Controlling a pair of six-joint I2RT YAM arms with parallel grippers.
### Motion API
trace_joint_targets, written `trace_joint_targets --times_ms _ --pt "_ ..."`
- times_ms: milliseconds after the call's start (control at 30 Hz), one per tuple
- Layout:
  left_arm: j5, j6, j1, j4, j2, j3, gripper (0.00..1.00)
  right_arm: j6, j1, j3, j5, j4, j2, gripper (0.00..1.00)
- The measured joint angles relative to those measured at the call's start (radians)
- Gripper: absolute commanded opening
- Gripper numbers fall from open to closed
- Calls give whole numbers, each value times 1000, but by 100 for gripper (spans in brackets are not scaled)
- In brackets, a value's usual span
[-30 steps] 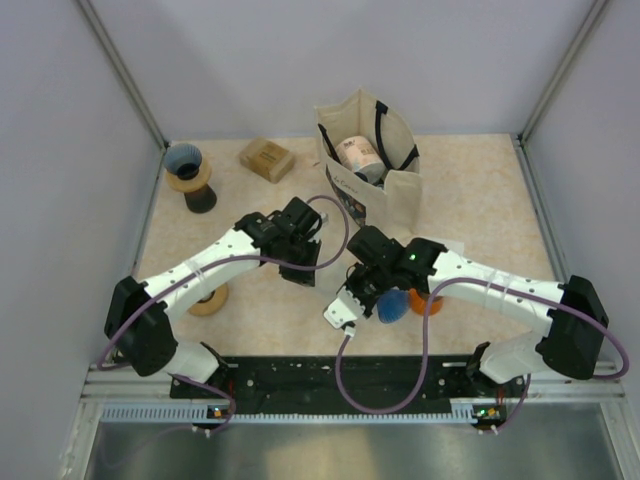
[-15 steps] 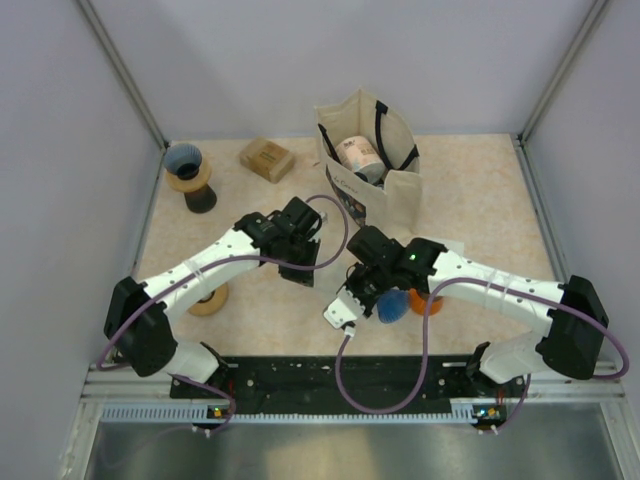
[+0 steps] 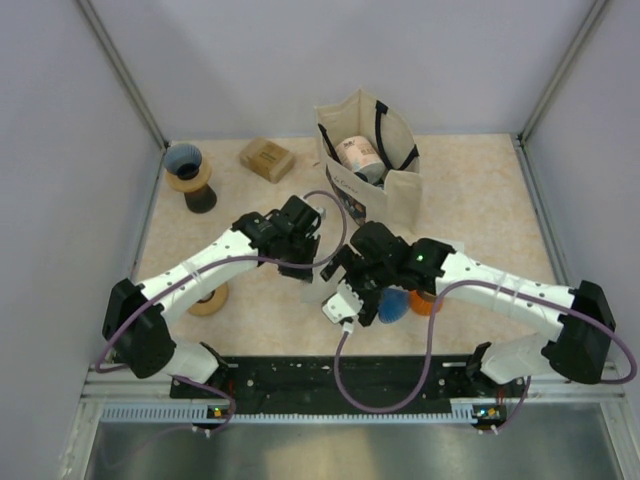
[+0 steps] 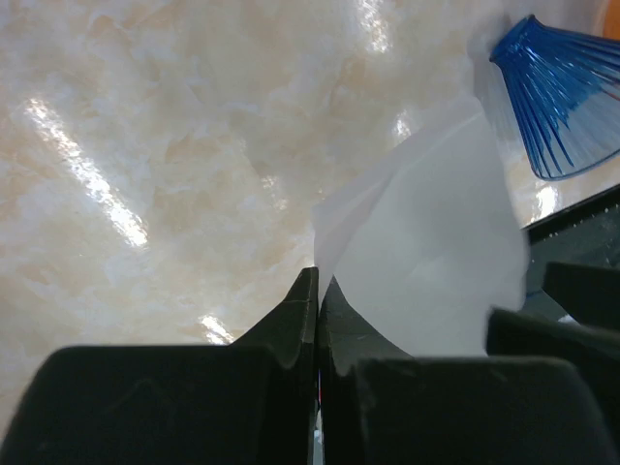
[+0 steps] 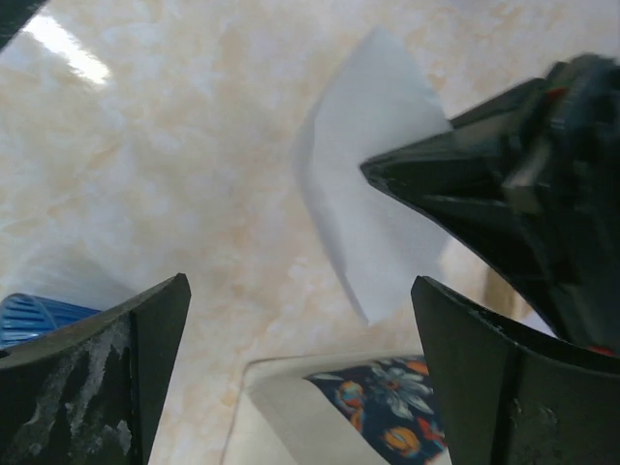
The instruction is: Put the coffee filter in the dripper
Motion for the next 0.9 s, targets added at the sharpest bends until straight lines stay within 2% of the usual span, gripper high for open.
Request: trace_joint_targets --times_ms 133,300,467,600,800,900 --pt "-79 -17 0 -8 0 19 0 8 0 -16 35 94 -82 99" --pt "-205 -37 7 -25 -1 82 0 76 0 -125 91 290 -232 99" --pt "-323 -52 47 -53 -11 137 0 280 0 -279 203 536 -343 99" --pt "-374 -68 142 -50 -44 150 0 494 0 -351 312 692 -409 99" --pt "-375 -85 347 -19 -94 168 0 708 0 -423 380 882 -490 99" --pt "-373 -94 439 -16 -103 209 0 860 -2 -432 500 924 -482 99"
